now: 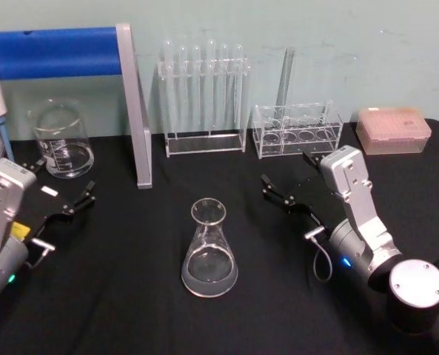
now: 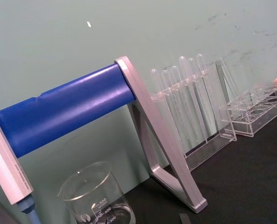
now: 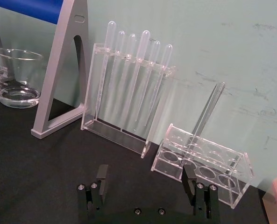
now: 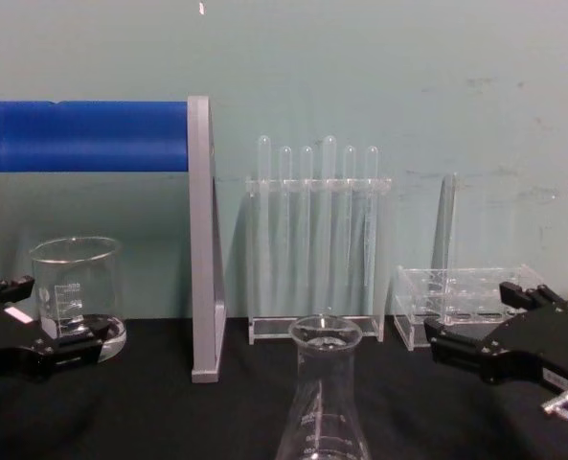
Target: Grasp the erlenmeyer flask with one hand, shake it three times, then place it back.
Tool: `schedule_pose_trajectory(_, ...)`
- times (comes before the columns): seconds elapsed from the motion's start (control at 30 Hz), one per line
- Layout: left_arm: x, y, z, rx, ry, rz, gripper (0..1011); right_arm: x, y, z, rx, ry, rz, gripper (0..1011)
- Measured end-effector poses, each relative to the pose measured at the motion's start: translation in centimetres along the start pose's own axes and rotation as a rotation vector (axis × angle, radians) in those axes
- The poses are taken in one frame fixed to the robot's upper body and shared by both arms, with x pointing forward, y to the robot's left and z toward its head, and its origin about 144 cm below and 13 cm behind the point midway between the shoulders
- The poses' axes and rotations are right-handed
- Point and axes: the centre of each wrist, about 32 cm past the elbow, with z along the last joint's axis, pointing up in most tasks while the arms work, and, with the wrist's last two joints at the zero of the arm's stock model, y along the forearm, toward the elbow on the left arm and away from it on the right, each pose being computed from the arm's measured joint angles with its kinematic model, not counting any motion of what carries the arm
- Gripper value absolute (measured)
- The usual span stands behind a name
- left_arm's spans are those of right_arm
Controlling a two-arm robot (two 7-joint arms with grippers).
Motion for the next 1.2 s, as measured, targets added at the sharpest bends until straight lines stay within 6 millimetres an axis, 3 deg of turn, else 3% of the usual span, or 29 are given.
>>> schedule_pose_trajectory(1.2, 0.00, 0.00, 0.00, 0.000, 0.000, 0.000, 1001, 0.00, 0.00, 0.00, 0.000, 0.000, 0.000, 1000)
